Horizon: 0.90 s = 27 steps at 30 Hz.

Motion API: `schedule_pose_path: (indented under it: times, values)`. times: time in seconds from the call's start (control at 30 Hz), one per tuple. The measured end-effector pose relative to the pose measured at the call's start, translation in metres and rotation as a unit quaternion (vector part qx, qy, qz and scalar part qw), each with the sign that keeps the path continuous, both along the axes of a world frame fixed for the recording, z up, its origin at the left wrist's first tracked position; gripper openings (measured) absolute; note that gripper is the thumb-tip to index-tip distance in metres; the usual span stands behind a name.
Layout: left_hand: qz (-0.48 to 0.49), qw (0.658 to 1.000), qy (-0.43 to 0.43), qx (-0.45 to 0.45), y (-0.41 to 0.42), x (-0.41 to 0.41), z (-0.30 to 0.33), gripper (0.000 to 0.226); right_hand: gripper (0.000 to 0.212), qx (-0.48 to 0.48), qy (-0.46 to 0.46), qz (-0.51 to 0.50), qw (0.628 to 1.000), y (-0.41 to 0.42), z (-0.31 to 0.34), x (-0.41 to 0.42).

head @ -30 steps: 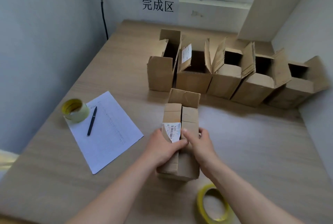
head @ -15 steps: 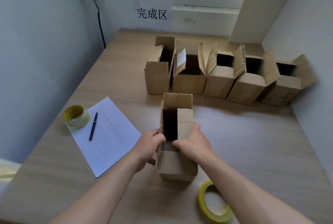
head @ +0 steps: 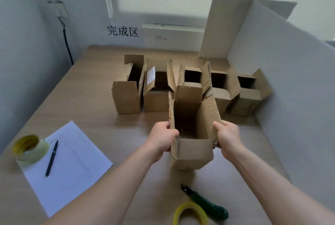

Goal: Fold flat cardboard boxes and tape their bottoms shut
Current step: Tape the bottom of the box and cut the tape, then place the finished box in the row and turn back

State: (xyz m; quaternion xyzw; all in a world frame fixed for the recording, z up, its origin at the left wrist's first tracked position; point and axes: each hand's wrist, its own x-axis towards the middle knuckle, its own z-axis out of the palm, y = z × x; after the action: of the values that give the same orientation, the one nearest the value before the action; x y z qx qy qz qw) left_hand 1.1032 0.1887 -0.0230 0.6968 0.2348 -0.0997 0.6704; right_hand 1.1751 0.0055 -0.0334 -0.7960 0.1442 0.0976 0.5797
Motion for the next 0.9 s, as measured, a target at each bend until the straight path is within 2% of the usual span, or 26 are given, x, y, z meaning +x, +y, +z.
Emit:
schedule_pose_path:
  times: [0.17,0.3,0.5,0.67,0.77,0.83,0.9]
  values:
    - [-0.064,0.998,-0.001,0.027,-0.093,0.055,-0.003,0.02,0.033,-0.059,-0.012,-0.083,0.995,-0.091,-0.015,0.043]
    - [-0.107,0.994,0.013,0.015,-0.161,0.095,-0.017,0.039,0.019,-0.073,-0.002,-0.128,0.989,-0.153,-0.028,0.073]
    - [-0.124,0.992,0.008,0.031,-0.227,0.147,-0.031,0.048,0.034,-0.116,-0.039,-0.157,0.98,-0.204,-0.028,0.114]
    - [-0.128,0.99,-0.006,0.066,-0.255,0.165,-0.032,0.056,0.026,-0.165,-0.035,-0.133,0.977,-0.221,-0.024,0.141]
    - [-0.15,0.981,-0.024,0.119,-0.256,0.167,-0.026,0.059,0.043,-0.184,-0.032,-0.119,0.975,-0.219,-0.017,0.145]
    - [-0.162,0.971,-0.047,0.17,-0.247,0.165,-0.02,0.056,0.056,-0.236,-0.075,-0.1,0.964,-0.209,-0.007,0.139]
    - [-0.161,0.961,-0.061,0.218,-0.233,0.158,-0.013,0.053,0.059,-0.291,-0.16,-0.056,0.942,-0.194,0.005,0.128]
